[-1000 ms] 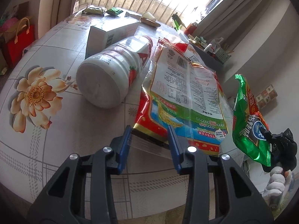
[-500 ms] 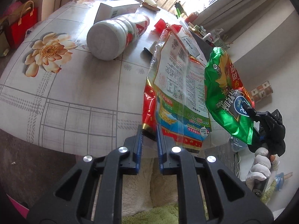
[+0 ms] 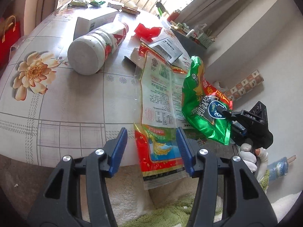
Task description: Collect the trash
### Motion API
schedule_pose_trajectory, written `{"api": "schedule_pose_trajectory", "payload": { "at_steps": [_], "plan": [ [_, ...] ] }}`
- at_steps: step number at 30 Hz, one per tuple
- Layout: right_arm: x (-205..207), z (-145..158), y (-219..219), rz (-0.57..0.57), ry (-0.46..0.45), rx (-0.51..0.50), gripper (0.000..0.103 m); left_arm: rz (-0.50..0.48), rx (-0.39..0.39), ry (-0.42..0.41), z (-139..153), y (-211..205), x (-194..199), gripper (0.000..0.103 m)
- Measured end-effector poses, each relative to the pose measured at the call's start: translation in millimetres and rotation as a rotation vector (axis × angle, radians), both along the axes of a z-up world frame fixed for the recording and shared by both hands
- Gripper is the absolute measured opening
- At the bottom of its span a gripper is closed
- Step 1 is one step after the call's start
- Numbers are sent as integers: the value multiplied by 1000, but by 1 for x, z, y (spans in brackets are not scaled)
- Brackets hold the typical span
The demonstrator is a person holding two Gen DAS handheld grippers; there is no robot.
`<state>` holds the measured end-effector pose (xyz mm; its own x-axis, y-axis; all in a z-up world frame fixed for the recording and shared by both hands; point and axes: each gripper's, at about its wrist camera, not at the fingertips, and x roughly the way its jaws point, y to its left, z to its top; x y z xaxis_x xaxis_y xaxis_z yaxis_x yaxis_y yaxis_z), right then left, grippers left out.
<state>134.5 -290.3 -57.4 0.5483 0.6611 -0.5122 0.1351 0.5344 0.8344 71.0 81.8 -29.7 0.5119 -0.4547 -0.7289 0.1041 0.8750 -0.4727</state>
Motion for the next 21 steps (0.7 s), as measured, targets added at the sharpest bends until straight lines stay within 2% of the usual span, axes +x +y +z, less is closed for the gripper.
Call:
{"api": "schedule_pose_trajectory", "payload": {
  "at_steps": [2,9,12,14,18,21],
  "plan": [
    [1,-1,0,1,6,-2,11,-6,9,12,-6,0,13,50],
    [5,-4,0,3,19,-10,11,-36,-55,64,-20,-6,43,48],
    [6,-6,1,4,26,-13,11,-46,-70,92,-26,-11,50,44],
    [8,-7,2,2,29,-15,11,-42,-69,95,-27,-13,53,40],
    [8,-7,0,-6,29,-14,11,-30,-62,96,-28,-14,55,23],
    [5,-3,-3,-12,15,-3,11,-32,-59,83,-26,-14,54,16]
  ]
}}
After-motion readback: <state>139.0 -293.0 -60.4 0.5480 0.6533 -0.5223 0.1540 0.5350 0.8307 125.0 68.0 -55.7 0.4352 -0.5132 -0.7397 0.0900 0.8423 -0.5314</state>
